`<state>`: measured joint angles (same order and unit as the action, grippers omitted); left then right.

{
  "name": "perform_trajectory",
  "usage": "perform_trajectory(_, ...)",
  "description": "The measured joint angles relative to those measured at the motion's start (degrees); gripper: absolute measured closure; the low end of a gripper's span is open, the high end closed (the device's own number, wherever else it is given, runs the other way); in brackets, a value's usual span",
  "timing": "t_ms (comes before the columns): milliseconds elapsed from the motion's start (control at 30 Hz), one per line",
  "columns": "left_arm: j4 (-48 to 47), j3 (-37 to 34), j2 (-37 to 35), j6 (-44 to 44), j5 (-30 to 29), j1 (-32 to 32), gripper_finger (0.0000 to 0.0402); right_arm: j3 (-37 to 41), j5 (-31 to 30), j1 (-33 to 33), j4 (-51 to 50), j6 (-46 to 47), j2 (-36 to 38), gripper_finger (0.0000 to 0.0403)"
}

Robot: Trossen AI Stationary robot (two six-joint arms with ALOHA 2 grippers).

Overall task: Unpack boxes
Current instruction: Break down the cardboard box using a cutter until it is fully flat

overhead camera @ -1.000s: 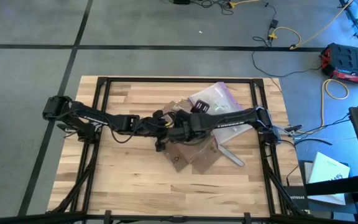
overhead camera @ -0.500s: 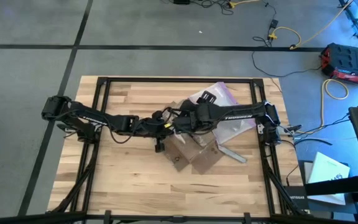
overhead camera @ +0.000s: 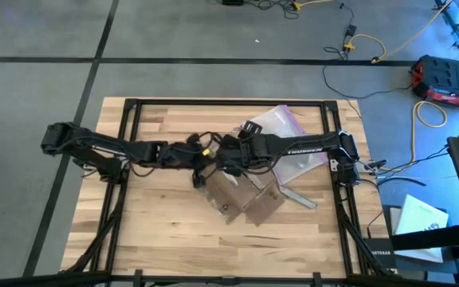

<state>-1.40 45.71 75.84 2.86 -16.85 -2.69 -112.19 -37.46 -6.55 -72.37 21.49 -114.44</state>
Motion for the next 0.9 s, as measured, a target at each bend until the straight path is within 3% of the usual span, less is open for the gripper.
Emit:
perform_trajectory(167,-3.2,-2.9,-3.6,-4.0,-1.4,4.7,0.0402,3.0,0.1,-0.4,12.4,-5.0,0.0,0.0228)
perform_trajectory(233,-2.1,-5.0,-4.2,-3.9,2.0,6.9,0.0402,5.0,0.6,-0.1,17.3,-6.7,0.1,0.0228)
perform_trajectory(467,8.9,-12.5,-4.4,1.7,11.3,9.9,0.0402,10.7,-0.2,3.5,21.0,-8.5,0.0,0.0228)
perform_trajectory(700,11.5,-13.2,-4.3,1.8,12.6,8.6,0.0402,12.5,11.0,5.5,24.1,-8.4,-0.1,0.0228)
perform_trajectory(900,11.1,-13.2,-4.3,-0.4,12.7,9.1,0.0402,11.0,12.9,3.0,24.0,-11.1,0.0,0.0228)
